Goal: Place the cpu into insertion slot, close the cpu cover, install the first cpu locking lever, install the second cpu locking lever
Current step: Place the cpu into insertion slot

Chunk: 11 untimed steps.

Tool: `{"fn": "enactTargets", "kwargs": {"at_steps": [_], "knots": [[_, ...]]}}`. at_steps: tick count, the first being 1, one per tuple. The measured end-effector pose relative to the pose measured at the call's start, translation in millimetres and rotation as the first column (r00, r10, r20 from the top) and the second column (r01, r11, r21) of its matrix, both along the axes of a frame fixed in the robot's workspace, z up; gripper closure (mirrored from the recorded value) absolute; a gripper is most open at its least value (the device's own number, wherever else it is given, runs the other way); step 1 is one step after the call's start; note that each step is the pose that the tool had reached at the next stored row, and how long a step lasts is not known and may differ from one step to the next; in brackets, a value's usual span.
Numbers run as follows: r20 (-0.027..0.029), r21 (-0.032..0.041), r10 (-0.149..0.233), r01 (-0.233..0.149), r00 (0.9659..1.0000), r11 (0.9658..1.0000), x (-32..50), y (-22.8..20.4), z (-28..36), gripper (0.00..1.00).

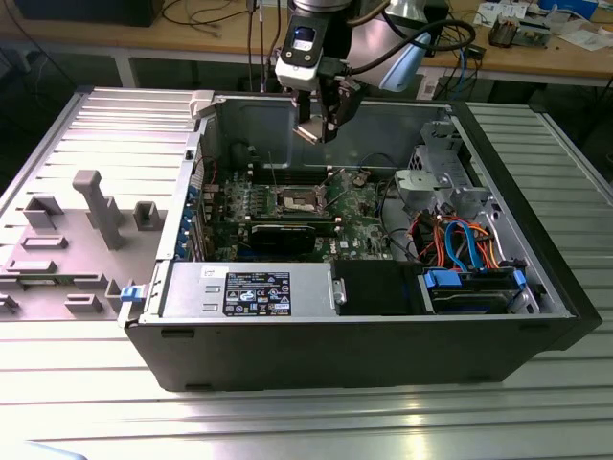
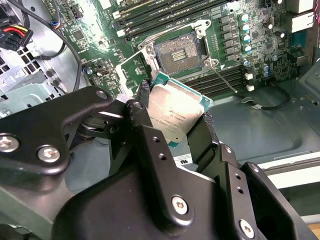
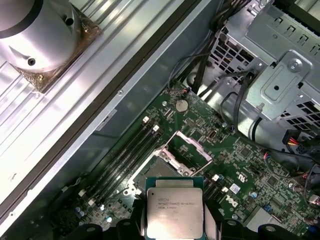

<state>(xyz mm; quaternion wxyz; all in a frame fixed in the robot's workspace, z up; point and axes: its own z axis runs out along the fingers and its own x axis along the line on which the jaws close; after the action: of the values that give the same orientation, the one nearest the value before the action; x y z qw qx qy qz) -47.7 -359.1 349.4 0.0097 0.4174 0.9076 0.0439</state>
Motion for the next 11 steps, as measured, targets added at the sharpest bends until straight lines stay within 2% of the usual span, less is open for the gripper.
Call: {"fn": "enactTargets", "kwargs": {"at_steps": [11], "knots": [[0.0, 0.0, -0.034, 0.034, 0.9994, 0.9994, 0.0, -0.1, -2.2, 0.45]]}}
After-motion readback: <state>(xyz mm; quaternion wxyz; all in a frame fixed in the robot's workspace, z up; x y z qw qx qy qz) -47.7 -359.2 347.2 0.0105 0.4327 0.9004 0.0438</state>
